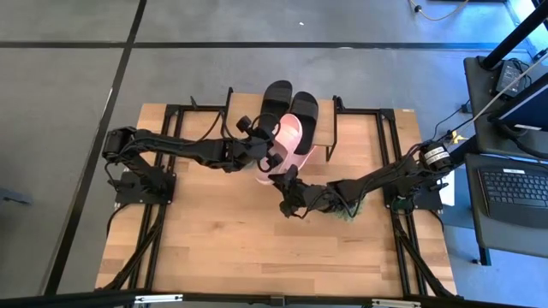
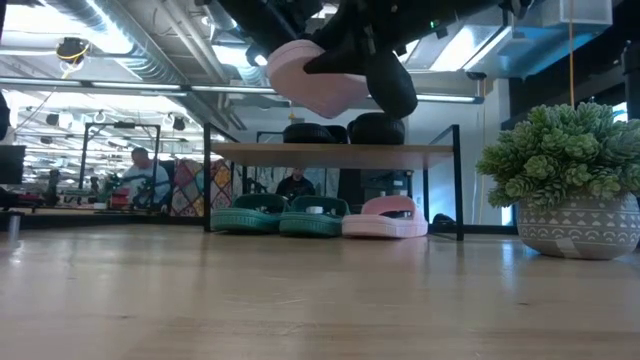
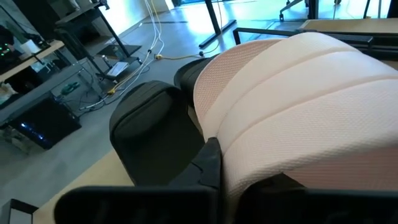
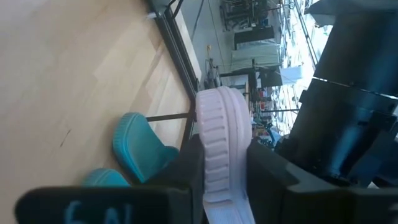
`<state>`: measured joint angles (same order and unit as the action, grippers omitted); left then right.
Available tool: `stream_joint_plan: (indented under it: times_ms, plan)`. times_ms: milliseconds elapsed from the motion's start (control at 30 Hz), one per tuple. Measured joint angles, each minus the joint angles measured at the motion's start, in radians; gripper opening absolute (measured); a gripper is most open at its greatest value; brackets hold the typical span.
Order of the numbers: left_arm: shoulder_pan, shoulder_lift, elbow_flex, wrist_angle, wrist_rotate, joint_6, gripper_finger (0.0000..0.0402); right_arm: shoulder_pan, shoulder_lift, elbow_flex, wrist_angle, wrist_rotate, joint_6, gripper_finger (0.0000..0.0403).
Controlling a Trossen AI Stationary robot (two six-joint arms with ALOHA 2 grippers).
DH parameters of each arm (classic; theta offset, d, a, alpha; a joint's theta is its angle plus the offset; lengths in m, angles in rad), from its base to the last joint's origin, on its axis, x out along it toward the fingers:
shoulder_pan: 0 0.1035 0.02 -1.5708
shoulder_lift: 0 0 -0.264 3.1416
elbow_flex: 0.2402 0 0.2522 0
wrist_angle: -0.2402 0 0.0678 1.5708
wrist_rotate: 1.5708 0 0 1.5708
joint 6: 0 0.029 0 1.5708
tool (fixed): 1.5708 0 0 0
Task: Pick and place slides into the shelf
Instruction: Put the pink slide under the shelf
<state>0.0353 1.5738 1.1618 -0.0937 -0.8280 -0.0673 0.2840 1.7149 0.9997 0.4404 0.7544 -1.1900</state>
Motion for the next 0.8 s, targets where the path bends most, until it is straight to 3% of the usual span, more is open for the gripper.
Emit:
stream_joint_plan:
  times_ms: [533,800]
  plan:
    - [-0.01,-0.001,0.0,-0.002,0.004,0.096,0.0081,0.001,0.0,0.0,0.001,0.008,0.058,0.0086]
    - [-0.01,-0.002,0.0,-0.003,0.046,0.096,0.0186,0.0,0.0,0.0,0.001,0.023,0.059,0.0085]
